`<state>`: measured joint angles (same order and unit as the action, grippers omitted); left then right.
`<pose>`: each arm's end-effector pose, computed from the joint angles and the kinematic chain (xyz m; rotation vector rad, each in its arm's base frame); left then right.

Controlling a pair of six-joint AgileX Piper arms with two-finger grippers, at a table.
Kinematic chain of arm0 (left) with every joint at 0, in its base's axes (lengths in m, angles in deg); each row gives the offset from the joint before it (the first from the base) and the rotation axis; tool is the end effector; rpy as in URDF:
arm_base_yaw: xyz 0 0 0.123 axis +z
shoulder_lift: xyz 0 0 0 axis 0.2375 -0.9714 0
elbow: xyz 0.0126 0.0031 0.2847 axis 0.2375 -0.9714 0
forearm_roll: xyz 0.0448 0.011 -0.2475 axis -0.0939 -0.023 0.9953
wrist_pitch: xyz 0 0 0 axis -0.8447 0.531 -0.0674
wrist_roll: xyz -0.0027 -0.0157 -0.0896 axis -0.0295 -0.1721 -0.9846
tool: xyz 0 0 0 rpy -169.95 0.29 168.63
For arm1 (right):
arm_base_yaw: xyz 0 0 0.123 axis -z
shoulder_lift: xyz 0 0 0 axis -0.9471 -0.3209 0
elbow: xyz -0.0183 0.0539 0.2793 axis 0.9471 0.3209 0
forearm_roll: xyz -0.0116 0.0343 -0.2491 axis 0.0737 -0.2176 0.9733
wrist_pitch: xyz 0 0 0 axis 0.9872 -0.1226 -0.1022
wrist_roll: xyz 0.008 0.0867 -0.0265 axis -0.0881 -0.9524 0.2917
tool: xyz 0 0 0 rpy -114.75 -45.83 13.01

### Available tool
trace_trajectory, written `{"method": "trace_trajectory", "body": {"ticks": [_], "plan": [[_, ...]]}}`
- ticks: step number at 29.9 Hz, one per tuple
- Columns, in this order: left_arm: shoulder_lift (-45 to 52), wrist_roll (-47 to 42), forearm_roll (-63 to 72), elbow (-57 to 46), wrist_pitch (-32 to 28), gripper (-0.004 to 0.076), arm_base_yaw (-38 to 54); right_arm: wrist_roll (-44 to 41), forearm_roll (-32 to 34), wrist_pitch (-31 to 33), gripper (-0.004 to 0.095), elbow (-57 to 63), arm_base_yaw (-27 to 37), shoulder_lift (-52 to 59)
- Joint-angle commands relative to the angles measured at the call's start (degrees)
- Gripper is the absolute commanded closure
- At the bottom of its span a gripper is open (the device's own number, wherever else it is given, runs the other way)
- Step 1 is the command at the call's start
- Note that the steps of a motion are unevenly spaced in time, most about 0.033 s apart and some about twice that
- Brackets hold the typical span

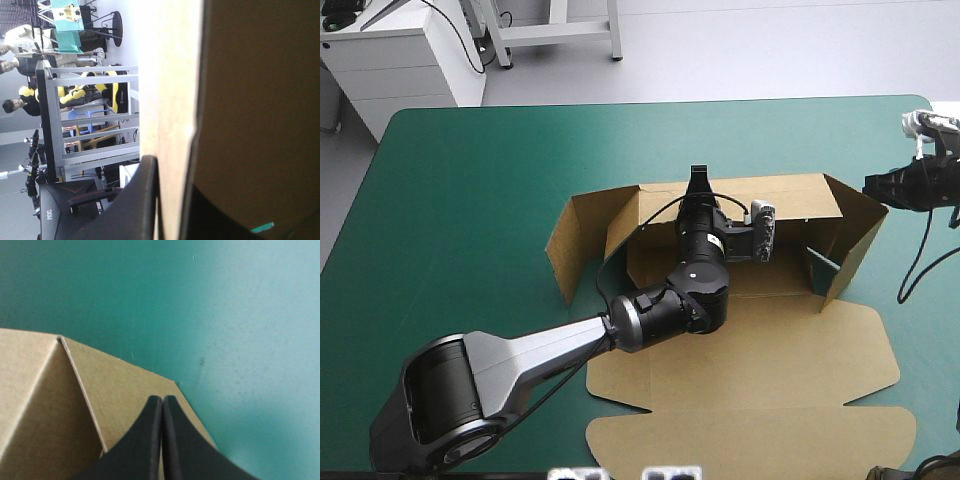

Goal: Fold the box

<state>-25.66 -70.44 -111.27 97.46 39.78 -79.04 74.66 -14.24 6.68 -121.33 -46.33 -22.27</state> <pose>0.2413 -0.3641 0.3008 1.5705 1.4263 0.8057 0.3265 -0.0914 0.3402 -0.0984 2.4595 0.5502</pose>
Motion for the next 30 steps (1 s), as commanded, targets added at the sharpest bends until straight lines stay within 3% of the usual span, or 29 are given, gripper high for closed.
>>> {"method": "trace_trajectory", "body": {"ticks": [1, 18, 23, 26, 30], "plan": [[1.78, -1.12, 3.12, 0.88, -1.42, 0.0732, -0.59, 1.37, -2.02, 0.73, 0.0926, 1.14, 0.1, 3.93], [1.78, -1.12, 3.12, 0.88, -2.26, 0.0732, -0.59, 19.3, -13.18, -8.45, 0.0926, 24.22, 0.1, 13.53], [1.78, -1.12, 3.12, 0.88, -2.26, 0.0732, -0.59, 26.26, -12.98, -10.74, 0.0917, 27.74, 0.1, 13.53], [1.78, -1.12, 3.12, 0.88, -2.26, 0.0732, -0.59, 23.94, -11.55, -11.2, 0.0818, 27.63, 0.1, 13.66], [1.78, -1.12, 3.12, 0.88, -2.36, 0.0732, -0.59, 28.81, -10.62, -10.64, 0.0554, 27.63, 0.1, 14.15]]}}
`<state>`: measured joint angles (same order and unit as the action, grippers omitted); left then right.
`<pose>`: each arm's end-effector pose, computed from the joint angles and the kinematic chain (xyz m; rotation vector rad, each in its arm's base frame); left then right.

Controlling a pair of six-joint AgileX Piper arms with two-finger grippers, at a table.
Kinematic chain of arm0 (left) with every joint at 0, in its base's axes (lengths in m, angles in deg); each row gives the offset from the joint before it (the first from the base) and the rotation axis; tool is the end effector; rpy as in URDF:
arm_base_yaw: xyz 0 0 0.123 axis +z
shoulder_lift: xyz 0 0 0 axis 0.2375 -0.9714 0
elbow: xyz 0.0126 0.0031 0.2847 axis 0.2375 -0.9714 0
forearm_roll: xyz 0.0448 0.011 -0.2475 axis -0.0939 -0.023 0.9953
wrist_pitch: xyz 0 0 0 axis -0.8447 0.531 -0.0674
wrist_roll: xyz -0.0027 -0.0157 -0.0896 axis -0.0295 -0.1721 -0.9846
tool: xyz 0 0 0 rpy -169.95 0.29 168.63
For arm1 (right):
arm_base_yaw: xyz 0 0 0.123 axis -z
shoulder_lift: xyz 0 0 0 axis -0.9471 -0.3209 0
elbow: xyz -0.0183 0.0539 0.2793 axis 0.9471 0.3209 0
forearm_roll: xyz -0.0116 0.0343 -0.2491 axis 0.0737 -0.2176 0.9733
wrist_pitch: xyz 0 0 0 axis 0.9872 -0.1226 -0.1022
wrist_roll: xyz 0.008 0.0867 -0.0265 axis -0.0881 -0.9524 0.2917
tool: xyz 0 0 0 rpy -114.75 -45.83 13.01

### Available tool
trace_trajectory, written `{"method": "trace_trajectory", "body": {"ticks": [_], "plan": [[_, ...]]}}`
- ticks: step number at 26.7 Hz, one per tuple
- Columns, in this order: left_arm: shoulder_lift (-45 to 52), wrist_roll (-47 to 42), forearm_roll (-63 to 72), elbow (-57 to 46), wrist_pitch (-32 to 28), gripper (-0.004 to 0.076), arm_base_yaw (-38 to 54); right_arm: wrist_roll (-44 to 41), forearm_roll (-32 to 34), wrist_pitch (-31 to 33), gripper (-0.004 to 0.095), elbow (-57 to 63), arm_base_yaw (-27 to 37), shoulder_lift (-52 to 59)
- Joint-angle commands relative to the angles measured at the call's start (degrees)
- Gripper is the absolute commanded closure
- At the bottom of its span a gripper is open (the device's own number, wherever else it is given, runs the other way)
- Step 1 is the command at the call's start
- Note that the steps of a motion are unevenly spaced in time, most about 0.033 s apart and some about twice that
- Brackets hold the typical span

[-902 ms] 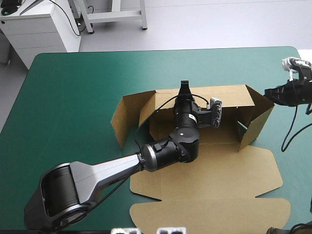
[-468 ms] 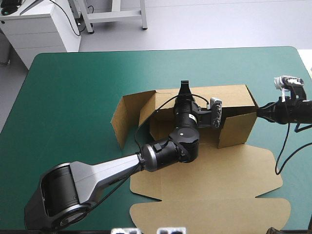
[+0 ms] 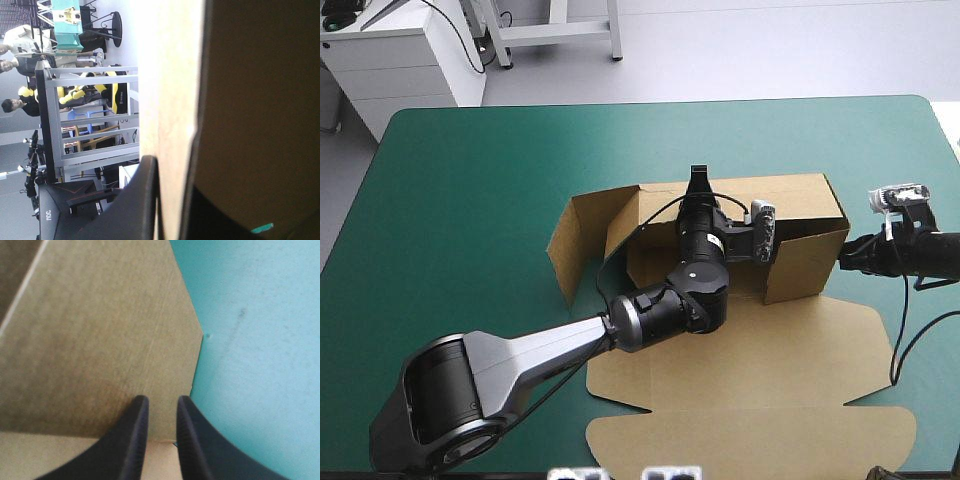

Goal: Fold the box

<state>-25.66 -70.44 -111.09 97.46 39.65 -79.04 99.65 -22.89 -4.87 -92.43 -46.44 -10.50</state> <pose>0.2411 -0.3643 0.3006 1.5713 1.4276 0.8011 0.2652 -0.0596 0.2728 -0.3232 2.3947 0.5065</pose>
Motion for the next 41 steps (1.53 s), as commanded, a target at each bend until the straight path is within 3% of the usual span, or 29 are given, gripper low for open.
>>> {"method": "trace_trajectory", "body": {"ticks": [1, 4, 9, 18, 27, 34, 36, 37, 39, 41], "plan": [[1.78, -1.12, 3.02, 0.88, -2.35, 0.0732, -0.59, 5.3, -1.98, 1.43, 0.0489, -1.28, 0.21, 2.63], [1.78, -1.12, 3.17, 0.88, -2.35, 0.0732, -0.59, 7.35, -1.98, 2.42, 0.0398, -1.28, 0.21, 2.88], [1.78, -1.12, 3.73, 0.88, -2.35, 0.0732, -0.59, 7.35, 0.18, 4.38, 0.0394, -1.28, 0.21, 4.13], [1.78, -1.12, 3.82, 0.88, -2.56, 0.0732, -0.59, 11.57, -4.14, 8.12, 0.0394, -1.17, -1.33, 5.66], [1.78, -1.12, 3.82, 0.88, -3.05, 0.0732, -0.59, 10.54, -3.61, -6.23, 0.0316, -1.17, -9.1, 4.17], [1.78, 1.51, 4.48, 0.88, -2.92, 0.0732, -0.59, 5.56, -8.55, -13.37, 0.0323, -1.17, -9.5, -1.09], [1.78, 1.51, 5.05, 0.88, -3.03, 0.0732, -0.59, 6.12, -10.55, -14.21, 0.0379, -1.17, -9.5, -2.25], [1.78, 1.51, 5.47, 0.88, -3.16, 0.0732, -0.59, 6.23, -11.58, -14.37, 0.0457, -1.17, -9.5, -2.9], [1.78, 1.51, 5.57, 0.88, -3.26, 0.0732, -0.59, 6.46, -12.91, -13.94, 0.0647, -1.17, -9.5, -3.73], [1.78, 1.51, 5.57, 0.88, -3.3, 0.0732, -0.59, 7.31, -12.92, -13.23, 0.0909, -1.17, -9.5, -3.99]]}}
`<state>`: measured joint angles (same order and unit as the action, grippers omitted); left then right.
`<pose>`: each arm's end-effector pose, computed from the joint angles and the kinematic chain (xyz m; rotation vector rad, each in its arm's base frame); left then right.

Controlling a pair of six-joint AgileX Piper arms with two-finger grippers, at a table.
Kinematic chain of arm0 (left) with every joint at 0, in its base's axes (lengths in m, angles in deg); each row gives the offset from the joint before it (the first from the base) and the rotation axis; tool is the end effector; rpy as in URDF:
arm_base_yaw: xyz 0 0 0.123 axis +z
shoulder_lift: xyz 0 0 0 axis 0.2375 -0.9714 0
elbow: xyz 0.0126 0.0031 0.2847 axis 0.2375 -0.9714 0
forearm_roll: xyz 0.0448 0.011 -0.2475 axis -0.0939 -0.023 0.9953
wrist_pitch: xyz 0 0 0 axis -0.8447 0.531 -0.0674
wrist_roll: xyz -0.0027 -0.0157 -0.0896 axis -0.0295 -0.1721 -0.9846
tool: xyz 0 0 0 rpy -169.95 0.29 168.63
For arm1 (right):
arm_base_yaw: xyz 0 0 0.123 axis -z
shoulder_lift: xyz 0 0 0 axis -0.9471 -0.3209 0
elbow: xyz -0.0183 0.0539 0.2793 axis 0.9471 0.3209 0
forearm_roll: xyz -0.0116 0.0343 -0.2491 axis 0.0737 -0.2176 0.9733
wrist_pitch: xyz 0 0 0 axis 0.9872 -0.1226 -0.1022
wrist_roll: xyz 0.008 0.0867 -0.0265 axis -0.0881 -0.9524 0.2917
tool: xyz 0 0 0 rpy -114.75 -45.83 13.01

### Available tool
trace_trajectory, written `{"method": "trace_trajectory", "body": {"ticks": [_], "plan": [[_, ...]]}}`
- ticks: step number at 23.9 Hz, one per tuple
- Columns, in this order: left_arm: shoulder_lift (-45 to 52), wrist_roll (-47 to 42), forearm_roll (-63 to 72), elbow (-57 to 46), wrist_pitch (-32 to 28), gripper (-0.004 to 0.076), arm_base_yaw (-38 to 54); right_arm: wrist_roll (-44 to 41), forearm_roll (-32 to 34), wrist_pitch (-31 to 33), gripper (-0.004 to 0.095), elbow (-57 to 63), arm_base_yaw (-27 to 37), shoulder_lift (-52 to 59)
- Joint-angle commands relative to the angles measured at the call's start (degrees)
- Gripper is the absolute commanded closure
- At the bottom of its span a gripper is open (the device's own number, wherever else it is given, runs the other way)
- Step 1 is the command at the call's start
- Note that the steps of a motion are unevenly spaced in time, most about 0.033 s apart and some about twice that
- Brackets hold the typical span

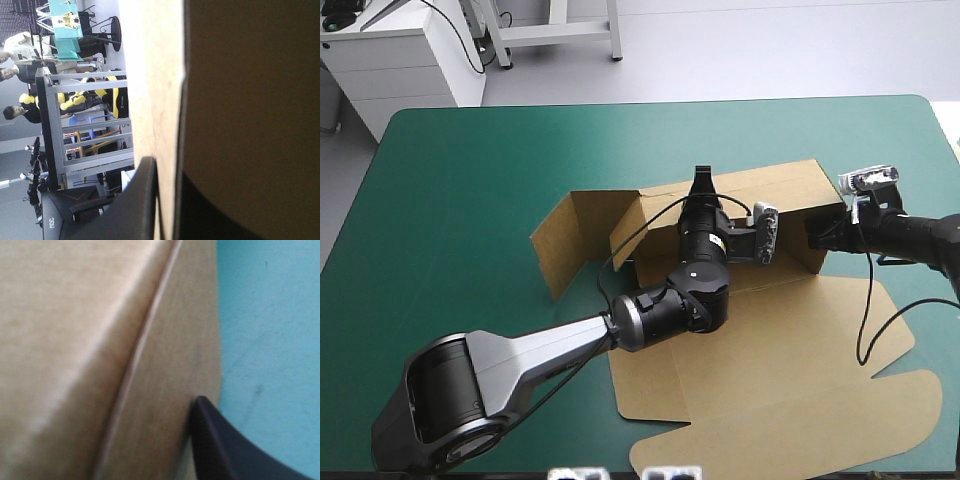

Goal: Fold the box

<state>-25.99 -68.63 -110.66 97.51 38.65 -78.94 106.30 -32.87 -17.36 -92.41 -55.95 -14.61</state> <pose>0.2417 -0.3664 0.2980 1.6052 1.4025 0.8010 0.3005 -0.0264 0.2623 -0.3628 2.2666 0.4690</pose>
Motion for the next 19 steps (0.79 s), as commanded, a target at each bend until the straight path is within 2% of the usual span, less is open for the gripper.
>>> {"method": "trace_trajectory", "body": {"ticks": [1, 7, 10, 13, 14, 16, 17, 19], "plan": [[2.11, -0.3, 5.15, 0.83, -2.3, 0.0732, -0.7, 0.66, -3.05, -0.74, 0.0916, -1.18, 0.01, 0.11], [2.11, 1.03, 5.05, 0.83, -2.3, 0.0732, -0.7, -0.76, -3.2, 1.52, 0.0907, -1.18, 0.01, 0.11], [2.11, -3.22, 4.64, 0.83, -2.44, 0.073, -0.7, -3.06, -3.2, 1.66, 0.0906, -1.18, 0.01, 0.11], [2.11, -3.76, 4.63, 0.83, -3.81, 0.0689, -0.7, -5.16, -2.89, 1.66, 0.0906, -1.18, -0.08, 0.11], [2.11, -3.76, 4.63, 0.83, -4.46, 0.0656, -0.7, -5.58, -2.81, 1.66, 0.0906, -1.18, -0.08, 0.11], [2.11, -5.45, 4.63, 0.83, -6.61, 0.0522, -0.7, -7.29, -2.41, 1.37, 0.0906, -1.18, -0.08, 0.11], [2.11, -8.33, 4.63, 0.83, -7.74, 0.0414, -0.7, -8.59, -1.61, 0.91, 0.0906, -1.18, -0.08, 0.11], [2.23, -11.16, 4.63, 1.04, -7.74, 0.0318, -1.18, -10.82, -0.04, 0.07, 0.0906, -1.18, -0.08, 0.11]]}}
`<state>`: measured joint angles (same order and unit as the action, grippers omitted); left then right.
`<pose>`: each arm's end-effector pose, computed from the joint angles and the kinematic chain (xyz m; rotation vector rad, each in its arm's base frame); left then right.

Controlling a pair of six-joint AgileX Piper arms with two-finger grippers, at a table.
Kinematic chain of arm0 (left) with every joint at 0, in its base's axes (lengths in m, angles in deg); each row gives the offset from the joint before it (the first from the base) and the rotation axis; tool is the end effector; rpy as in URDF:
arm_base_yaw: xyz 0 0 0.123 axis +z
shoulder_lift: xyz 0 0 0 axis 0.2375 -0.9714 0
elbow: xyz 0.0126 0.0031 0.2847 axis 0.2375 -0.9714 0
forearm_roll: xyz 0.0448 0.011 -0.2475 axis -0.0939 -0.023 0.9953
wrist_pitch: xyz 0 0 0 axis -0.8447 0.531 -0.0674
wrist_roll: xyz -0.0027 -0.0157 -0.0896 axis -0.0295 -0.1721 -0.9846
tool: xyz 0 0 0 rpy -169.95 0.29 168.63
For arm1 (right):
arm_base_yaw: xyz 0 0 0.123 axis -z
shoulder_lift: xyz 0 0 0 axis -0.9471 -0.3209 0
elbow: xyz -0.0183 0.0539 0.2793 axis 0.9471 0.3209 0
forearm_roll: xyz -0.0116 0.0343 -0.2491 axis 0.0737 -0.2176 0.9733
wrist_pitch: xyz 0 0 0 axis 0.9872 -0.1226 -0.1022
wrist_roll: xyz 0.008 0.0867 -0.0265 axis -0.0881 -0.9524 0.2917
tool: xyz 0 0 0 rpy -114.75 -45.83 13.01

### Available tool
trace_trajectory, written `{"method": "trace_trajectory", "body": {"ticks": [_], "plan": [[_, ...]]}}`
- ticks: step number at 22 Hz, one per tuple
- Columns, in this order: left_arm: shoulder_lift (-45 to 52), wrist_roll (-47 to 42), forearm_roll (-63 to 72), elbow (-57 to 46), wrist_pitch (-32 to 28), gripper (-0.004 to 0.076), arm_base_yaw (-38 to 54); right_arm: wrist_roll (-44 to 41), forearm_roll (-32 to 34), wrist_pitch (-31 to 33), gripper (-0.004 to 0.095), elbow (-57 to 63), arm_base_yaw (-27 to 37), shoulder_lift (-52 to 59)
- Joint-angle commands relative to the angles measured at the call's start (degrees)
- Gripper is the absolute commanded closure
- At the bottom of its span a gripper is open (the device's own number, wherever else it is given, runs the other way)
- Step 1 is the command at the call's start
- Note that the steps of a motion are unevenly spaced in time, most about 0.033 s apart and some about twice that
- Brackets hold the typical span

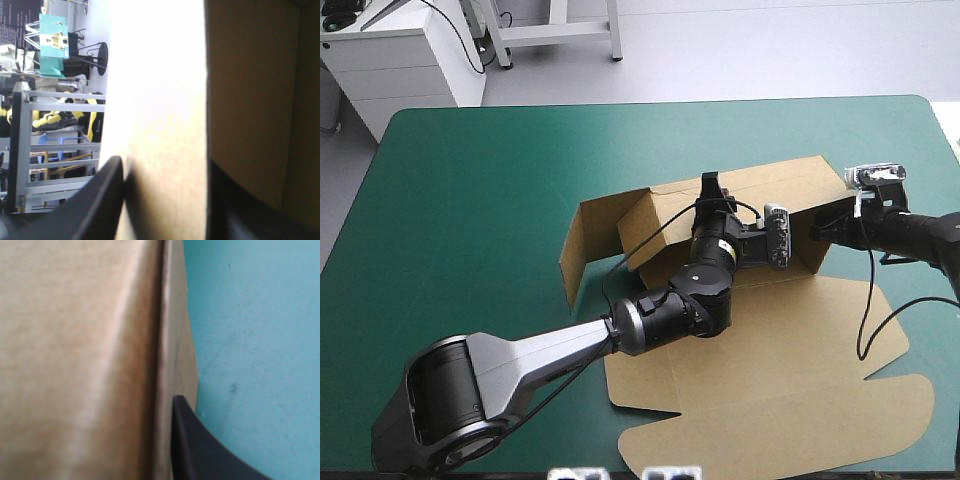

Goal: Fold the box

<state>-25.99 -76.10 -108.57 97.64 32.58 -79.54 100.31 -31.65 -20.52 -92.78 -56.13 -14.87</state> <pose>0.2347 -0.3784 0.2974 1.5256 1.4422 0.5908 0.3044 -0.0305 0.2620 -0.2365 2.2889 0.4505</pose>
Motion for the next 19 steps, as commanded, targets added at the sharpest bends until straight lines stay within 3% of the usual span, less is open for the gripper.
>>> {"method": "trace_trajectory", "body": {"ticks": [1, 9, 15, 17, 19], "plan": [[2.23, -3.97, 2.54, 0.89, -1.56, 0.0311, -0.75, -4.97, -1.14, 3.22, 0.0905, -0.82, 0.1, 0.37], [4.06, -7.94, -5.74, 1.04, 0.91, 0.0314, -10.44, -11.04, 3.27, -3.12, 0.0905, -0.82, -4.32, 0.37], [5.9, -8.16, -6.31, 1.04, 3.54, 0.0335, -16.17, -12.75, 3.38, -4.22, 0.0906, -0.82, -5.02, 0.37], [6.2, -8.26, -6.77, 1.04, 4.36, 0.0373, -17.9, -13.18, 3.38, -4.22, 0.0906, -0.82, -5.02, 0.37], [6.95, -8.16, -8.05, 1.04, 5.19, 0.0503, -19.09, -13.48, 3.61, -4.09, 0.0905, -0.82, -5.02, 0.37]]}}
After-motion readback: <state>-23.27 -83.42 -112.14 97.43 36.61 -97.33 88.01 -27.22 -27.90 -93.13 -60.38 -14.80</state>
